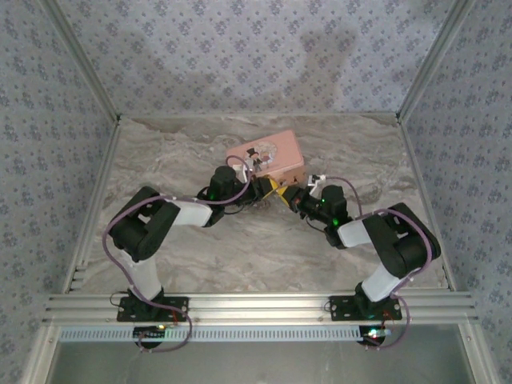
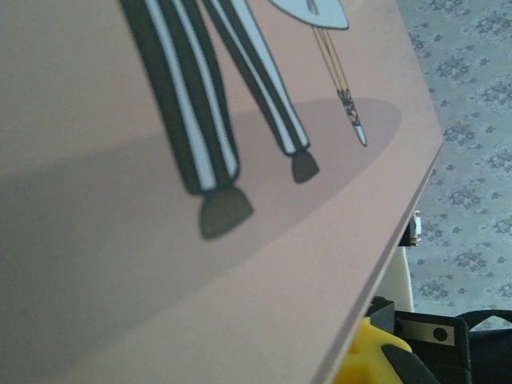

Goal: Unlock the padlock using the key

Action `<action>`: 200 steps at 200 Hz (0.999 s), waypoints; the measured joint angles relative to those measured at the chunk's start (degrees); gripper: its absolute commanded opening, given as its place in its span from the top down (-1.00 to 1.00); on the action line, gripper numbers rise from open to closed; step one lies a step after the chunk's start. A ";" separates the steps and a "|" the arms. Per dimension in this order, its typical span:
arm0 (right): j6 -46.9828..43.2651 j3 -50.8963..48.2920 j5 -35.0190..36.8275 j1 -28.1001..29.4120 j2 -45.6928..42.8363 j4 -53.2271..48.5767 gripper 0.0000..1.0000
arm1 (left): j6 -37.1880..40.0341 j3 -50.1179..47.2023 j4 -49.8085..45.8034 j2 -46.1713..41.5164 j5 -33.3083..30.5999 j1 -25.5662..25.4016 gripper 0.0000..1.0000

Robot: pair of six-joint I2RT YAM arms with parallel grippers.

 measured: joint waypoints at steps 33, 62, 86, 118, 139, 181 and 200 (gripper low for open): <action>-1.14 0.39 1.64 0.59 -0.57 -2.82 1.00 | 0.61 0.09 -0.07 0.74 -0.28 -0.07 1.00; 0.81 0.39 1.70 0.57 -0.50 -2.47 1.00 | 0.61 0.11 0.02 0.76 -0.33 -0.11 1.00; 3.13 0.39 1.66 0.57 0.17 -1.29 1.00 | 0.61 0.11 0.22 0.76 -0.57 -0.11 1.00; 3.61 0.39 1.66 0.57 0.31 -1.29 1.00 | 1.03 0.11 -0.04 0.76 -0.74 -0.11 1.00; 3.52 0.04 1.62 0.55 0.28 -1.38 1.00 | 1.64 0.11 -0.42 0.76 -0.72 -0.17 1.00; 2.01 -2.75 1.01 0.24 -1.03 -1.55 1.00 | 2.99 0.11 -2.86 0.76 -0.33 -1.33 1.00; 1.27 -3.82 0.20 -0.11 -1.84 -1.86 1.00 | 3.63 0.11 -3.56 0.76 0.13 -1.81 1.00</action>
